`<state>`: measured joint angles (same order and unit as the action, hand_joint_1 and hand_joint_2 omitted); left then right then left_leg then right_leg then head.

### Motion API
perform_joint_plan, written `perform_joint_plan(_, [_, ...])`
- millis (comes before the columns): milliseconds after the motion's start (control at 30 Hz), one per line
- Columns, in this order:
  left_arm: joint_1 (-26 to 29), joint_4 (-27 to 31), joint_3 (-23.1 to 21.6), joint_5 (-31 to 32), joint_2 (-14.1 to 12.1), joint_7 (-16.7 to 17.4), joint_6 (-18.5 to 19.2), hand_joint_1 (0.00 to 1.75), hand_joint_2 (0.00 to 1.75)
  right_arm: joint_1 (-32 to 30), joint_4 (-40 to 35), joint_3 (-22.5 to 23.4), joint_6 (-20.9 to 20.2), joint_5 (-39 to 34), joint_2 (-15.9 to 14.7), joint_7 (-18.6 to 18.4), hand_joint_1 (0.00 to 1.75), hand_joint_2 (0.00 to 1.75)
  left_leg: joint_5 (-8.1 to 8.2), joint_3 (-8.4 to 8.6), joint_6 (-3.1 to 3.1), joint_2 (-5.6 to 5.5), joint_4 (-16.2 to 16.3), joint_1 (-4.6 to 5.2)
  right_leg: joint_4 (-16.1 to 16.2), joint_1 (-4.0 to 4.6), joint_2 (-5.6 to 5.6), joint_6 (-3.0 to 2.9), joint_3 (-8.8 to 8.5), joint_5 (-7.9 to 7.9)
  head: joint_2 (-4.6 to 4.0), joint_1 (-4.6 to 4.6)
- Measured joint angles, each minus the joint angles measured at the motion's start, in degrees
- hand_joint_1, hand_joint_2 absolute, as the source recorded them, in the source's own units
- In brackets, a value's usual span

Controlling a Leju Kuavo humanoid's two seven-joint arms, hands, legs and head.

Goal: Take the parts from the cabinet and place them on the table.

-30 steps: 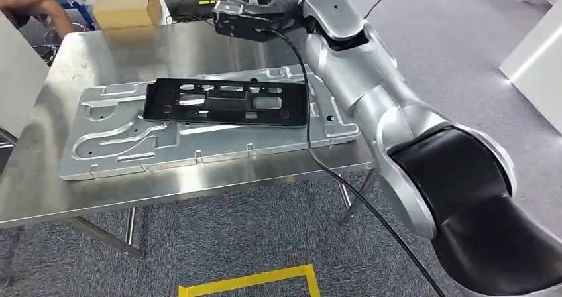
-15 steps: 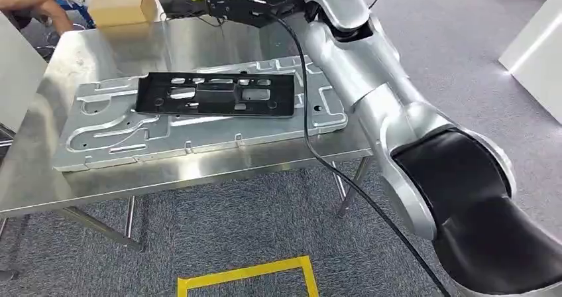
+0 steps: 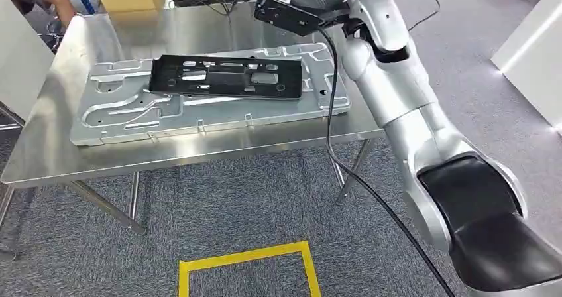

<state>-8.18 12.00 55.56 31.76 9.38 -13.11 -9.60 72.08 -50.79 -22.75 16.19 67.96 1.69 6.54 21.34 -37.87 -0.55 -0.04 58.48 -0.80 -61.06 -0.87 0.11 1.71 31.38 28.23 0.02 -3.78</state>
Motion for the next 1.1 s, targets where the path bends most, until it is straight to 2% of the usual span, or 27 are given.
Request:
perform_joint_plan(33, [0.0, 0.0, 0.0, 0.0, 0.0, 0.0, 0.0, 0.00, 0.00, -1.1, -1.9, 0.0, 0.4, -0.5, -0.6, -0.2, 0.00, 0.00, -0.38, -0.40, 0.35, -0.05, 0.1, 0.25, 3.5, 0.40, 0.08, -0.38, -1.67, 1.15, 0.00, -0.06])
perform_joint_plan(133, [-0.1, 0.0, 0.0, 0.1, 0.0, 0.2, -0.1, 0.00, 0.00, -6.1, -6.8, 0.8, 1.6, -1.6, -3.5, -0.4, 0.00, 0.00, -2.00, -0.30, 1.34, -0.17, -0.8, 0.00, 3.3, 0.81, -0.02, -1.29, -1.01, -0.05, 0.00, -0.09])
perform_joint_plan(167, [0.1, 0.0, 0.0, 0.2, 0.0, 0.3, -0.2, 0.00, 0.00, -8.1, -8.5, 1.4, 2.0, -2.0, -4.5, -0.4, 0.00, 0.00, -1.88, -0.67, 1.69, -0.34, -0.7, 0.05, 4.0, 0.03, -0.41, -2.05, -0.78, -0.95, 0.00, -0.07])
perform_joint_plan(200, [0.1, 0.0, 0.0, 0.2, 0.0, 0.3, -0.2, 0.00, 0.00, -9.7, -9.6, 1.8, 2.5, -2.5, -5.1, -0.4, 0.00, 0.00, 0.46, -1.27, 1.80, -0.29, 0.5, -0.07, 4.0, 0.24, -0.71, -2.40, -0.21, -1.58, 0.00, -0.09])
perform_joint_plan(233, [0.1, 0.0, 0.0, 0.2, 0.0, 0.4, -0.2, 0.00, 0.00, -11.4, -11.1, 2.6, 3.1, -3.2, -6.1, -0.1, 0.00, 0.00, 4.28, -2.22, 1.85, -0.25, 3.6, -0.08, 4.0, 0.26, -0.75, -2.99, 0.63, -2.19, 0.00, -0.09])
perform_joint_plan(300, [0.1, 0.0, 0.0, 0.3, 0.0, 0.4, -0.2, 0.00, 0.00, -14.3, -13.2, 4.0, 4.2, -4.1, -7.5, 0.7, 0.00, 0.00, 10.49, -4.14, 2.11, -0.23, 12.2, -0.11, 4.0, 0.39, -0.78, -3.12, 2.31, -3.48, 0.00, -0.11])
perform_joint_plan(333, [0.1, 0.0, 0.0, 0.3, 0.0, 0.4, -0.2, 0.00, 0.00, -15.7, -14.0, 4.5, 4.5, -4.5, -8.1, 0.9, 0.00, 0.00, 11.78, -4.61, 2.26, -0.22, 16.1, -0.11, 4.0, 0.50, -0.76, -3.10, 3.25, -4.20, -0.02, -0.09])
perform_joint_plan(367, [0.1, 0.0, 0.0, 0.4, 0.0, 0.4, -0.2, 0.00, 0.00, -17.1, -14.8, 4.9, 4.6, -4.6, -8.8, 1.0, 0.00, 0.00, 10.92, -4.19, 2.29, -0.22, 18.1, -0.11, 3.9, 0.56, -0.73, -3.06, 4.19, -4.94, 0.00, -0.09])
perform_joint_plan(400, [0.1, 0.0, 0.0, 0.4, 0.0, 0.4, -0.2, 0.00, 0.00, -18.2, -15.5, 5.4, 4.8, -4.8, -9.4, 1.1, 0.00, 0.00, 8.93, -2.86, 2.21, -0.22, 17.7, -0.10, 3.8, 0.62, -0.70, -2.93, 5.05, -5.57, 0.00, -0.11])
perform_joint_plan(433, [0.0, 0.0, 0.0, 0.5, 0.0, 0.4, -0.2, 0.00, 0.00, -19.2, -16.2, 6.1, 5.0, -5.0, -10.2, 1.2, 0.00, 0.00, 6.67, -0.51, 1.98, -0.22, 15.1, -0.06, 3.7, 0.68, -0.66, -2.79, 5.97, -6.20, 0.00, -0.09])
perform_joint_plan(467, [-0.1, 0.0, 0.0, 0.5, 0.0, 0.4, -0.2, 0.00, 0.00, -19.8, -16.9, 6.6, 5.2, -5.2, -10.8, 1.3, 0.00, 0.00, 5.40, 2.59, 1.58, -0.23, 11.2, 0.04, 3.6, 0.74, -0.65, -2.65, 6.75, -6.80, 0.00, -0.11])
perform_joint_plan(500, [-0.2, 0.0, 0.0, 0.5, 0.0, 0.4, -0.2, 0.00, 0.00, -20.2, -17.6, 7.2, 5.4, -5.3, -11.3, 1.4, 0.00, 0.00, 6.04, 6.61, 0.94, -0.29, 5.9, 0.31, 3.5, 0.73, -0.66, -2.49, 7.21, -7.38, 0.00, -0.11])
perform_joint_plan(600, [-0.2, 0.0, 0.0, 0.5, 0.0, 0.4, -0.2, 0.00, 0.00, -20.2, -17.7, 7.3, 5.4, -5.4, -11.4, 1.4, 0.00, 0.00, 6.47, 7.33, 0.80, -0.29, 5.0, 0.33, 3.5, 0.70, -0.67, -2.46, 7.30, -7.47, 0.00, -0.11])
perform_joint_plan(667, [-0.3, 0.0, 0.0, 0.5, 0.0, 0.4, -0.2, 0.00, 0.00, -20.4, -17.9, 7.5, 5.5, -5.4, -11.5, 1.5, 0.00, 0.00, 7.31, 8.59, 0.63, -0.30, 3.3, 0.46, 3.4, 0.82, -0.68, -2.32, 7.48, -7.57, 0.00, -0.11])
perform_joint_plan(700, [-0.6, 0.0, -0.1, 0.9, 0.0, 0.7, -0.2, 0.00, 0.00, -21.5, -20.2, 9.5, 5.6, -5.7, -13.7, 1.9, 0.00, 0.00, 7.43, 10.19, -0.77, -0.22, -2.5, 0.83, 4.6, 0.80, -0.83, -0.62, 7.86, -10.45, 0.00, -0.09])
perform_joint_plan(733, [-1.0, 0.0, -0.1, 1.0, 0.1, 0.7, -0.2, 0.00, 0.00, -22.2, -21.1, 10.3, 5.5, -5.8, -14.5, 2.0, 0.00, 0.00, 5.73, 8.96, -1.89, 0.34, -2.8, 0.48, 1.9, 0.32, -0.33, -0.13, 9.31, -5.34, 0.00, -0.07])
perform_joint_plan(767, [-1.1, 0.0, -0.2, 1.1, 0.1, 0.7, -0.2, 0.00, 0.00, -22.5, -21.6, 10.9, 5.5, -5.9, -15.1, 2.0, 0.00, 0.00, 4.87, 7.90, -1.91, 0.32, -2.7, 0.49, -2.4, 0.09, -0.24, 0.23, 10.65, -1.16, 0.00, -0.09])
perform_joint_plan(800, [-1.1, 0.0, -0.2, 1.1, 0.2, 0.8, -0.2, 0.00, 0.00, -23.0, -22.0, 11.4, 5.5, -6.0, -15.3, 2.1, 0.00, 0.00, 4.10, 6.95, -1.86, 0.32, -2.7, 0.50, -7.4, -0.01, -0.22, 0.59, 11.94, 1.98, 0.00, -0.09])
perform_joint_plan(833, [-1.1, 0.0, -0.2, 1.2, 0.2, 0.8, -0.2, 0.00, 0.00, -23.5, -22.2, 11.8, 5.4, -6.1, -15.5, 2.1, 0.00, 0.00, 3.40, 6.00, -1.79, 0.36, -2.6, 0.49, -11.7, -0.07, -0.23, 0.89, 12.82, 3.45, 0.00, -0.09])
perform_joint_plan(867, [-1.1, 0.0, -0.2, 1.2, 0.2, 0.8, -0.2, 0.00, 0.00, -24.0, -22.2, 12.1, 5.4, -6.2, -15.7, 2.2, 0.00, 0.00, 2.76, 5.04, -1.68, 0.47, -2.4, 0.44, -14.5, -0.23, -0.23, 1.13, 12.97, 2.99, 0.00, -0.09])
perform_joint_plan(900, [-1.1, 0.0, -0.2, 1.2, 0.2, 0.8, -0.2, 0.00, 0.00, -24.6, -22.2, 12.5, 5.3, -6.4, -16.0, 2.4, 0.00, 0.00, 2.14, 4.01, -1.52, 0.53, -2.2, 0.37, -15.0, -0.47, -0.23, 1.35, 12.01, 1.06, 0.00, -0.09])
perform_joint_plan(933, [-1.1, 0.0, -0.2, 1.2, 0.3, 0.8, -0.2, 0.00, 0.00, -25.0, -22.2, 13.0, 5.2, -6.8, -16.1, 2.7, 0.00, 0.00, 1.64, 2.99, -1.26, 0.56, -1.9, 0.25, -13.1, -0.68, -0.24, 1.53, 9.80, -1.27, 0.00, -0.09])
perform_joint_plan(967, [-1.1, 0.0, -0.2, 1.1, 0.3, 0.8, -0.2, 0.00, 0.00, -25.4, -22.2, 13.4, 5.3, -7.1, -16.3, 3.1, 0.00, 0.00, 1.21, 1.99, -0.96, 0.56, -1.4, 0.13, -9.0, -0.92, -0.25, 1.70, 6.42, -2.75, 0.00, -0.09])
perform_joint_plan(1000, [-1.2, 0.0, -0.2, 1.1, 0.3, 0.8, -0.2, 0.00, 0.00, -25.6, -22.2, 13.7, 5.4, -7.4, -16.4, 3.3, 0.00, 0.00, 0.84, 1.20, -0.60, 0.56, -0.8, 0.06, -3.6, -1.22, -0.27, 1.89, 2.14, -2.35, 0.00, -0.09])
perform_joint_plan(1033, [-1.2, 0.0, -0.2, 1.0, 0.3, 0.8, -0.2, 0.00, 0.00, -25.7, -22.2, 14.0, 5.5, -7.7, -16.5, 3.7, 0.00, 0.00, 0.65, 0.39, -0.28, 0.44, -0.2, 0.37, 1.8, -1.00, -0.19, 1.88, -1.79, 0.44, 0.00, -0.07])
perform_joint_plan(1067, [-1.3, 0.0, -0.2, 1.0, 0.3, 0.8, -0.3, 0.00, 0.00, -26.1, -22.2, 14.4, 5.6, -8.0, -16.6, 3.8, 0.00, 0.00, 0.22, 0.19, 0.19, 0.45, 0.0, 0.31, 3.5, -0.66, 0.13, 0.82, -2.39, 1.39, 0.00, -0.18])
perform_joint_plan(1100, [-1.3, 0.0, -0.2, 1.0, 0.4, 0.8, -0.4, 0.00, 0.00, -26.7, -22.1, 14.7, 5.7, -8.4, -16.6, 4.0, 0.00, 0.00, -0.30, 0.17, 0.56, 0.47, -0.1, 0.25, 3.6, -0.59, -0.07, 0.51, -1.96, 1.14, 0.00, -0.11])
